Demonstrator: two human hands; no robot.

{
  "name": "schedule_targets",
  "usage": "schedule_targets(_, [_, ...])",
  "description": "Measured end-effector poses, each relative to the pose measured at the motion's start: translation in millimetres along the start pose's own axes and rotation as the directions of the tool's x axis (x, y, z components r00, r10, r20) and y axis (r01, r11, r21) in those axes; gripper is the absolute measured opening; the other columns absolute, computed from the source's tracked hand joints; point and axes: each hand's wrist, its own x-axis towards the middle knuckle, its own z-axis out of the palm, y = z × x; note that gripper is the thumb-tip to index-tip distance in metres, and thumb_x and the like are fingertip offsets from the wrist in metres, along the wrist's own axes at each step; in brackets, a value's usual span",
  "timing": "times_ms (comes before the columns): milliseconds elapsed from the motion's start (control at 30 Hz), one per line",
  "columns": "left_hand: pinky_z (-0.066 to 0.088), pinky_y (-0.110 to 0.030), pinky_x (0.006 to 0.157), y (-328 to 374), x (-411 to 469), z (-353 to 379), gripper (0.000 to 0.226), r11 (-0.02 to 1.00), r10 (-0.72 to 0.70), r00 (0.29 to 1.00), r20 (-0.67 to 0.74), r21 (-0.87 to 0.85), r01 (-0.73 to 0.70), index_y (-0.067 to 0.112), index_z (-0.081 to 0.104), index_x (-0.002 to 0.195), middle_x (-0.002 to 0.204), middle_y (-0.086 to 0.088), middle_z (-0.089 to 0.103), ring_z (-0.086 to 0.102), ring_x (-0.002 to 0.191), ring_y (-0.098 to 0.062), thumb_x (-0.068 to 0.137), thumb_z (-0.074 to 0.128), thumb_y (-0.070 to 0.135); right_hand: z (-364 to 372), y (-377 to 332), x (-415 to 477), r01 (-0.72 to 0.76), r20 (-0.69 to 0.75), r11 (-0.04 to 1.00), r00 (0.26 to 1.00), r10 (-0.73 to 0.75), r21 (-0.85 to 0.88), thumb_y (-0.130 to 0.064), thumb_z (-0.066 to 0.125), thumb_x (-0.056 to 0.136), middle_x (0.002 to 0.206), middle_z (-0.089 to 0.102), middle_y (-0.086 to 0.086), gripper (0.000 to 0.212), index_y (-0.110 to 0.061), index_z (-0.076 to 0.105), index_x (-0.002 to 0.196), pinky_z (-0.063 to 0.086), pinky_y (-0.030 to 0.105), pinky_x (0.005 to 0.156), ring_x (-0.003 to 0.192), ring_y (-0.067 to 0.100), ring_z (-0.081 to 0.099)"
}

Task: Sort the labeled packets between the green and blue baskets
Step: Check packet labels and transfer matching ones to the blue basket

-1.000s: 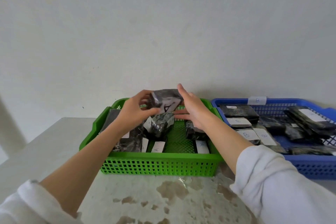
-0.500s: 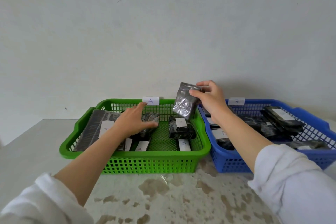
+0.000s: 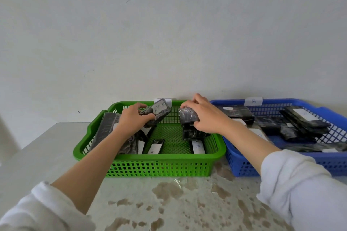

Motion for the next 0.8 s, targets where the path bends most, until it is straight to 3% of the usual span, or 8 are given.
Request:
schedule_targets(167, [0.045, -0.032, 0.087, 4, -6, 2, 0.063, 0.996, 0.081, 0.996, -0.024, 0.022, -0.081, 0.013, 0.05, 0.132, 0.123, -0.011, 0.06, 0.057, 0.107, -0.025, 0.077, 0.073, 0.031, -13, 3, -5, -0.051, 0.143, 0.995, 0.988, 0.063, -0.086, -0.052, 0.066, 0.076, 0.112, 0.041, -0.009, 0.056, -0.023, 0.043, 0.119, 0.041, 0.032, 0.077, 0.101, 0.011, 0.042])
schedule_targets(267, [0.043, -0.025, 0.087, 12, -14, 2, 0.065, 0.943, 0.316, 0.948, -0.042, 0.125, -0.308, 0.01, 0.046, 0.135, 0.124, -0.008, 0.06, 0.057, 0.108, -0.022, 0.077, 0.073, 0.019, -11, 2, -3, -0.022, 0.093, 0.98, 0.995, 0.041, -0.196, -0.041, 0.065, 0.083, 0.116, 0.051, 0.0, 0.046, -0.015, 0.042, 0.114, 0.039, 0.03, 0.069, 0.09, 0.014, 0.044])
schedule_targets(400, [0.047, -0.026, 0.083, 19, -23, -1, 0.062, 0.845, 0.492, 0.871, -0.016, 0.25, -0.472, 0.015, 0.043, 0.137, 0.131, -0.004, 0.054, 0.057, 0.109, -0.021, 0.08, 0.067, 0.011, -5, 4, -1, -0.143, 0.038, 0.963, 0.987, 0.156, -0.227, -0.021, 0.063, 0.085, 0.12, 0.053, 0.01, 0.041, -0.01, 0.042, 0.119, 0.045, 0.036, 0.076, 0.103, 0.025, 0.051])
schedule_targets(533, [0.051, -0.03, 0.084, 22, -28, -3, 0.061, 0.797, 0.581, 0.812, -0.057, 0.245, -0.553, 0.016, 0.044, 0.136, 0.134, -0.001, 0.052, 0.059, 0.109, -0.021, 0.08, 0.065, 0.004, -6, 0, 3, -0.19, -0.143, 0.965, 0.966, 0.217, 0.181, -0.029, 0.058, 0.086, 0.125, 0.05, 0.0, 0.037, -0.016, 0.049, 0.12, 0.036, 0.027, 0.088, 0.116, 0.017, 0.045])
schedule_targets(600, [0.051, -0.03, 0.084, 26, -30, -2, 0.06, 0.764, 0.631, 0.772, -0.075, 0.23, -0.602, 0.014, 0.046, 0.134, 0.133, -0.001, 0.053, 0.059, 0.109, -0.021, 0.079, 0.067, 0.003, -13, -8, 8, -0.197, -0.159, 0.861, 0.94, 0.301, 0.468, -0.042, 0.054, 0.089, 0.123, 0.052, -0.004, 0.039, -0.022, 0.051, 0.123, 0.04, 0.023, 0.083, 0.105, 0.008, 0.053])
schedule_targets(667, [0.054, -0.033, 0.085, 30, -33, 0, 0.058, 0.735, 0.669, 0.74, -0.069, 0.207, -0.645, 0.013, 0.049, 0.13, 0.132, -0.002, 0.052, 0.058, 0.11, -0.021, 0.077, 0.069, 0.002, -19, -16, 12, -0.24, 0.003, 0.678, 0.944, 0.331, 0.695, -0.047, 0.055, 0.088, 0.12, 0.057, -0.001, 0.041, -0.03, 0.052, 0.126, 0.053, 0.027, 0.078, 0.095, 0.008, 0.061])
schedule_targets(733, [0.054, -0.029, 0.084, 31, -34, 1, 0.054, 0.731, 0.679, 0.731, -0.074, 0.163, -0.662, 0.013, 0.05, 0.124, 0.132, -0.002, 0.047, 0.054, 0.111, -0.016, 0.075, 0.073, 0.007, -22, -19, 12, -0.241, 0.093, 0.543, 0.954, 0.286, 0.805, -0.03, 0.065, 0.086, 0.113, 0.061, 0.01, 0.028, -0.03, 0.059, 0.113, 0.058, 0.035, 0.078, 0.093, 0.018, 0.065])
schedule_targets(800, [0.046, -0.013, 0.083, 30, -35, 0, 0.051, 0.77, 0.638, 0.762, -0.107, 0.097, -0.631, 0.018, 0.05, 0.116, 0.135, 0.003, 0.042, 0.049, 0.109, -0.006, 0.074, 0.077, 0.022, -20, -18, 10, -0.173, 0.033, 0.559, 0.967, 0.252, 0.811, -0.014, 0.073, 0.08, 0.108, 0.062, 0.01, 0.027, -0.029, 0.063, 0.1, 0.058, 0.037, 0.078, 0.092, 0.021, 0.066])
